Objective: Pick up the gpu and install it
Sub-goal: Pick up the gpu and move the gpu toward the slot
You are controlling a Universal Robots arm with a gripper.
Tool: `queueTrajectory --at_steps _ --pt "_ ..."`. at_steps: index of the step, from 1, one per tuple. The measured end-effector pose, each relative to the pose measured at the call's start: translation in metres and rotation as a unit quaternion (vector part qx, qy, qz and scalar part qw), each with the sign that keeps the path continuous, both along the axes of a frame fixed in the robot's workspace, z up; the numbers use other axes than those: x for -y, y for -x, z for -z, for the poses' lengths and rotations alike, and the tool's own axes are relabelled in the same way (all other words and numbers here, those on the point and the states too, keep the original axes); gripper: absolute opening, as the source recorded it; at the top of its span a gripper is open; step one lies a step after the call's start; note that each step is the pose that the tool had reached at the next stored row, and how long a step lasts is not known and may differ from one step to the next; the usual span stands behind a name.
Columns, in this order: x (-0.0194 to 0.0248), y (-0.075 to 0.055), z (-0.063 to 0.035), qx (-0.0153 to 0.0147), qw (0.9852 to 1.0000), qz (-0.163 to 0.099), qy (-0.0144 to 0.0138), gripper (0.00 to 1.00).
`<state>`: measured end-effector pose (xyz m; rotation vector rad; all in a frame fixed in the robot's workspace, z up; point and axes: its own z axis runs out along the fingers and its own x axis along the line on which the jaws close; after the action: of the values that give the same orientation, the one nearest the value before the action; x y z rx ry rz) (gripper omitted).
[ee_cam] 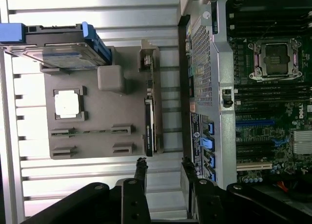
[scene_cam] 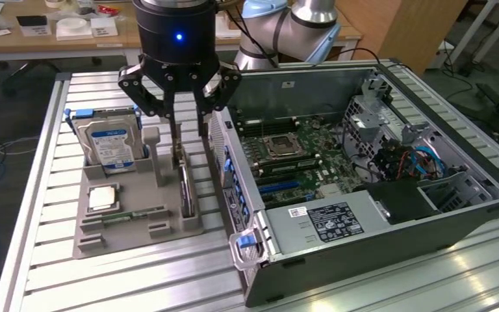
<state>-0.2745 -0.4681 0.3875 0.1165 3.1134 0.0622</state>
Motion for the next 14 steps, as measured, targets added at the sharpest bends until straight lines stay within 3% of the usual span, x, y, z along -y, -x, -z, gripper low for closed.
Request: queueTrajectory --at_steps 10,14 --pt "0.0000 0.000 0.0123 0.0011 1.0000 0.000 0.0000 0.42" --pt "0.0000 0.000 0.0123 0.0010 1.0000 0.000 0.0001 0.42"
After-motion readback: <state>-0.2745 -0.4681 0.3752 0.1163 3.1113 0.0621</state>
